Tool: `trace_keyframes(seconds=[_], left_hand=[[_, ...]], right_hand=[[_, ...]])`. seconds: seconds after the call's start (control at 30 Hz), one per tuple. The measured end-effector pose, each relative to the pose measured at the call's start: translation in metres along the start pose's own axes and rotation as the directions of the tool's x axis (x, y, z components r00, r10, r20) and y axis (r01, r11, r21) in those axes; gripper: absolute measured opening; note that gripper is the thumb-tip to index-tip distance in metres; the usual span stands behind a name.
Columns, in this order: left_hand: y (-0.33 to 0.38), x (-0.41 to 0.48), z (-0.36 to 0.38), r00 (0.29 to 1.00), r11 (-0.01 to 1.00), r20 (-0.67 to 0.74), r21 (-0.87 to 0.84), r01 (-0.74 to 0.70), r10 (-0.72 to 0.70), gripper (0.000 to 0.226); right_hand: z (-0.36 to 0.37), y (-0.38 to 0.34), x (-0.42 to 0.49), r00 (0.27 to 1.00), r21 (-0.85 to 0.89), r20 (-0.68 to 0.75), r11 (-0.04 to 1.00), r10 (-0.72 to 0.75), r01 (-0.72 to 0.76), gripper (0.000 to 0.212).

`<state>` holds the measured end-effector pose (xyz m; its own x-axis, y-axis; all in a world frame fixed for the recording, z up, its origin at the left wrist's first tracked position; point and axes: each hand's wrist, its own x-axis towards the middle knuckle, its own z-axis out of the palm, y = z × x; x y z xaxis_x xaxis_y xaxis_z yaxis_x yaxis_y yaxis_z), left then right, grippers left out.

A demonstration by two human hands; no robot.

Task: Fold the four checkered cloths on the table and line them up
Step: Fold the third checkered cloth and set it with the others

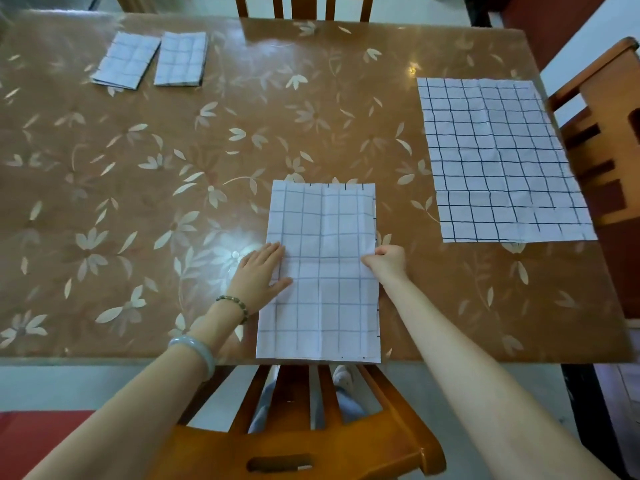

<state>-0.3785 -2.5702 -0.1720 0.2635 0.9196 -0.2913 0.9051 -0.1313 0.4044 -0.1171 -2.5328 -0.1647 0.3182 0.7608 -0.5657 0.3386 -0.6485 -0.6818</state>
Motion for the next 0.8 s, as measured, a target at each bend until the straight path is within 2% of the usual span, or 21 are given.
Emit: trace_keyframes(seconds=[0.07, 0.1, 0.13, 0.17, 0.23, 0.3, 0.4, 0.47, 0.57, 0.63, 0.7, 0.73, 0.8], left_hand=[[-0.008, 0.001, 0.005, 0.99, 0.989, 0.137, 0.138, -0.046, 0.026, 0.104], [-0.011, 0.001, 0.008, 0.984, 0.982, 0.175, 0.179, -0.065, 0.033, 0.115], [-0.015, 0.003, 0.01, 0.98, 0.975, 0.192, 0.205, -0.081, 0.041, 0.122], [-0.017, 0.004, 0.012, 0.979, 0.97, 0.196, 0.224, -0.097, 0.053, 0.124], [-0.019, 0.004, 0.015, 0.979, 0.958, 0.188, 0.259, -0.123, 0.075, 0.12], [-0.021, 0.002, 0.019, 0.985, 0.955, 0.144, 0.265, -0.136, 0.1, 0.112], [-0.024, -0.002, 0.023, 0.984, 0.943, 0.122, 0.292, -0.16, 0.129, 0.106], [-0.027, -0.003, 0.027, 0.981, 0.925, 0.142, 0.339, -0.173, 0.131, 0.104], [-0.031, -0.003, 0.032, 0.984, 0.912, 0.125, 0.375, -0.168, 0.13, 0.099], [-0.031, -0.004, 0.032, 0.982, 0.912, 0.123, 0.37, -0.177, 0.141, 0.097], [-0.031, -0.005, 0.031, 0.98, 0.915, 0.125, 0.357, -0.188, 0.153, 0.097], [-0.03, -0.004, 0.028, 0.981, 0.927, 0.109, 0.326, -0.185, 0.158, 0.098], [-0.028, 0.002, 0.018, 0.992, 0.979, -0.003, 0.161, -0.127, 0.129, 0.095]], right_hand=[[0.001, 0.007, 0.002, 1.0, -0.113, -0.028, 0.994, -0.008, 0.005, 0.04], [0.0, 0.007, 0.0, 0.998, -0.19, -0.039, 0.981, -0.044, 0.035, 0.032], [-0.001, 0.008, -0.002, 0.995, -0.259, -0.05, 0.963, -0.086, 0.07, 0.017], [-0.002, 0.009, -0.005, 0.987, -0.338, -0.068, 0.934, -0.148, 0.117, 0.013], [-0.001, 0.014, -0.01, 0.952, -0.536, -0.05, 0.812, -0.302, 0.229, 0.045], [0.005, 0.016, -0.02, 0.883, -0.649, 0.133, 0.634, -0.45, 0.421, 0.056], [0.016, 0.029, -0.031, 0.799, -0.674, 0.43, 0.44, -0.42, 0.594, 0.066], [0.02, 0.045, -0.029, 0.798, -0.717, 0.48, 0.362, -0.365, 0.596, 0.069], [0.019, 0.054, -0.024, 0.801, -0.752, 0.487, 0.3, -0.347, 0.587, 0.069], [0.018, 0.054, -0.021, 0.801, -0.759, 0.49, 0.284, -0.345, 0.586, 0.07], [0.018, 0.052, -0.02, 0.803, -0.739, 0.489, 0.328, -0.341, 0.589, 0.071], [0.018, 0.049, -0.019, 0.813, -0.705, 0.466, 0.408, -0.35, 0.58, 0.068], [0.016, 0.038, -0.016, 0.852, -0.528, 0.299, 0.669, -0.43, 0.523, 0.053]])
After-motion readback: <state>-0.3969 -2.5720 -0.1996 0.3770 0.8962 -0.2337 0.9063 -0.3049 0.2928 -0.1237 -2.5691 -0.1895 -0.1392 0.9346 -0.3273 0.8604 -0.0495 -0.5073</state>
